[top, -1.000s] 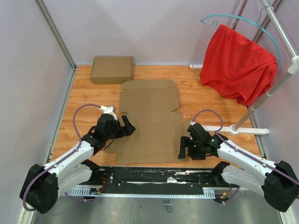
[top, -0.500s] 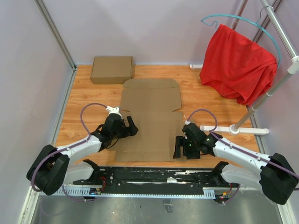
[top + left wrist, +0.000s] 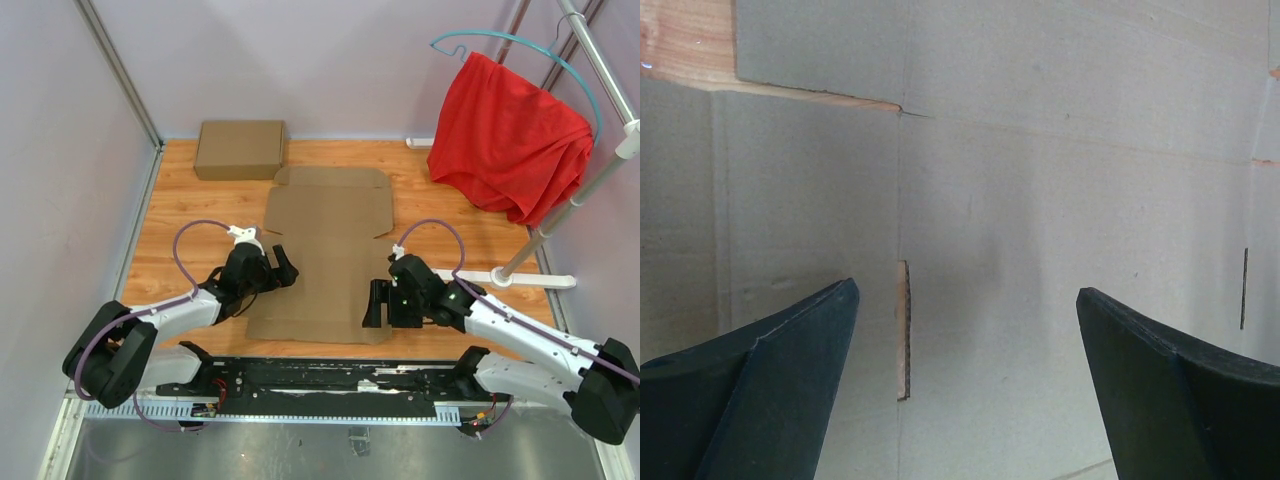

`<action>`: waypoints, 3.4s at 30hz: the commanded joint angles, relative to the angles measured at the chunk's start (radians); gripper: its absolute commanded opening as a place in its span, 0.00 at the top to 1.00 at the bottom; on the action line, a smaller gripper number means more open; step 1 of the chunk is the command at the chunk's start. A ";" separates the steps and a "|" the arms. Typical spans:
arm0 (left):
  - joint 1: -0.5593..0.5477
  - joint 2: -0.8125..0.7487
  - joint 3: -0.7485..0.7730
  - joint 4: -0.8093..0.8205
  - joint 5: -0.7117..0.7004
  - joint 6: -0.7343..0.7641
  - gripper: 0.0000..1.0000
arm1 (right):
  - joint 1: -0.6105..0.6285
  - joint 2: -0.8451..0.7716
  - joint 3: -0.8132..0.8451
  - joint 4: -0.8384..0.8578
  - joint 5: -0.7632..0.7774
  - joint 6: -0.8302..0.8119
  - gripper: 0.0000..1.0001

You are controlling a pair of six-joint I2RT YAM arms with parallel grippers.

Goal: Fold the paper box

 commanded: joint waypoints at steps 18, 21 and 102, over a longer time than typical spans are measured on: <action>-0.022 -0.002 -0.086 -0.042 0.026 -0.041 0.01 | 0.176 0.386 0.177 0.141 0.095 -0.008 0.25; -0.024 -0.014 -0.089 -0.051 0.020 -0.042 0.01 | 0.196 0.438 0.236 0.023 0.172 0.002 0.27; -0.146 -0.377 0.158 -0.758 0.049 -0.233 0.01 | -0.071 0.133 0.027 0.107 0.276 0.129 0.99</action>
